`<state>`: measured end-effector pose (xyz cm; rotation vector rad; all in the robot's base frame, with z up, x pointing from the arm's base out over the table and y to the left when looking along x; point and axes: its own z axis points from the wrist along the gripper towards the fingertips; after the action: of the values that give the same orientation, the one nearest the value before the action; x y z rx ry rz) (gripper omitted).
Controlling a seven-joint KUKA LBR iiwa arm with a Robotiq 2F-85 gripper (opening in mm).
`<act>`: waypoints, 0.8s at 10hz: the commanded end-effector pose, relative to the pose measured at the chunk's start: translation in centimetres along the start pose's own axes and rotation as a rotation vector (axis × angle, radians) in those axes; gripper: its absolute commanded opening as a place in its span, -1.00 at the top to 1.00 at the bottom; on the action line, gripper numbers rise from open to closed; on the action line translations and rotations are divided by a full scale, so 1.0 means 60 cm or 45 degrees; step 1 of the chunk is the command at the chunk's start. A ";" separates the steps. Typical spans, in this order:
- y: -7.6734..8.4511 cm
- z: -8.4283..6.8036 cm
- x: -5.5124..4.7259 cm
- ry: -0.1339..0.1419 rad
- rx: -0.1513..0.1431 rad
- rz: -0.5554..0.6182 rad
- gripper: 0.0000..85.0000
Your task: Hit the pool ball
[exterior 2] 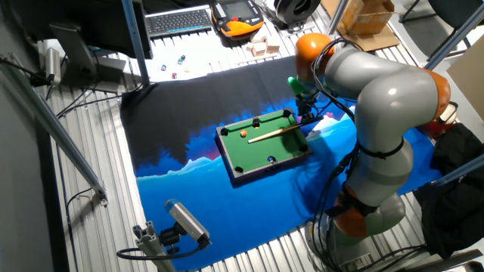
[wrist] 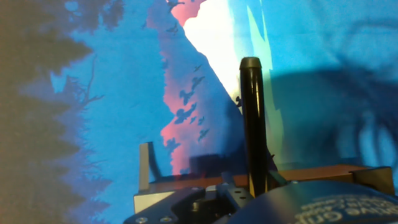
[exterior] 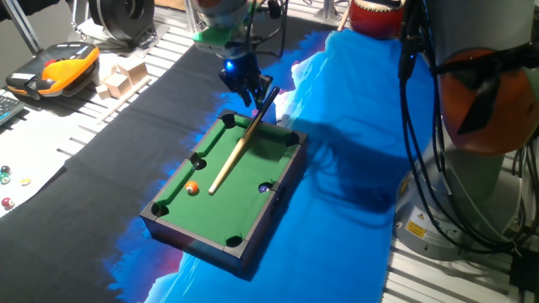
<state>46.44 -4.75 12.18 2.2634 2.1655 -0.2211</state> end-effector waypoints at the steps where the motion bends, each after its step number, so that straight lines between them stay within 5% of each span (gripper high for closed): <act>1: -0.001 0.003 0.000 0.001 -0.001 0.000 -0.20; 8: -0.013 0.022 0.003 0.004 -0.004 -0.012 -0.20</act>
<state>45.47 -4.75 10.90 2.2517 2.1779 -0.2267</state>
